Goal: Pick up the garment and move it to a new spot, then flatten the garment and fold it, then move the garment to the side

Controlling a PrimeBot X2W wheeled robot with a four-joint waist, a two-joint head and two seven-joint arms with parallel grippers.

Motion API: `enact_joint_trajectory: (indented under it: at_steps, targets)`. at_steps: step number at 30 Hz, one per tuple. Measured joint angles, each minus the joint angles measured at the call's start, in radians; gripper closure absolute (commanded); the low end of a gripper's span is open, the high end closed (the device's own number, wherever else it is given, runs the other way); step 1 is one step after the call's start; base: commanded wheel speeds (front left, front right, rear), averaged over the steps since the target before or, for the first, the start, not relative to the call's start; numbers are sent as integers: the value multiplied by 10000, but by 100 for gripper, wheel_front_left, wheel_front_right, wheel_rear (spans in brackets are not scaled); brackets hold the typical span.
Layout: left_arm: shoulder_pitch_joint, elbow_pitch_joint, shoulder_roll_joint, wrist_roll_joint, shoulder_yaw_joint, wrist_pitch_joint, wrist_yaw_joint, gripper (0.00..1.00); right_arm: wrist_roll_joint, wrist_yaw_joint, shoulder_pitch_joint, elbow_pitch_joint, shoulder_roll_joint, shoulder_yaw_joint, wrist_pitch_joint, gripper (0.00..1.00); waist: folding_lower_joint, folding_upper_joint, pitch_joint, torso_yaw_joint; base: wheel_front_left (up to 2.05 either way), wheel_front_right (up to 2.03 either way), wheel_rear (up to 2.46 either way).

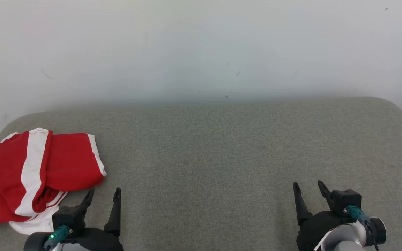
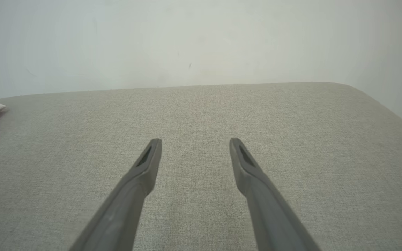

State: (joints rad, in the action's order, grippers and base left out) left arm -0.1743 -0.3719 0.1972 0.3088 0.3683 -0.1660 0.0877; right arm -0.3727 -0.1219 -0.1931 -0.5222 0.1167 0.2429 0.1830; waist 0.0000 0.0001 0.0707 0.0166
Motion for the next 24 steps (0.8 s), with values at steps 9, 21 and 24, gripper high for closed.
enact_joint_trajectory:
  at_steps: [9,21,24]
  targets:
    - [3,-15,81,-88,-257,604,90,0,244,-27,6,167,21,-75,-569,0,0,0,2,-30,0,0,0]
    - [-26,130,6,188,-255,1141,102,0,244,-27,218,756,180,-474,-1041,0,0,0,-17,151,0,0,0]
    - [-235,230,-58,71,-167,1185,125,0,261,-27,430,842,270,-579,-1110,0,0,-1,-26,350,0,0,0]
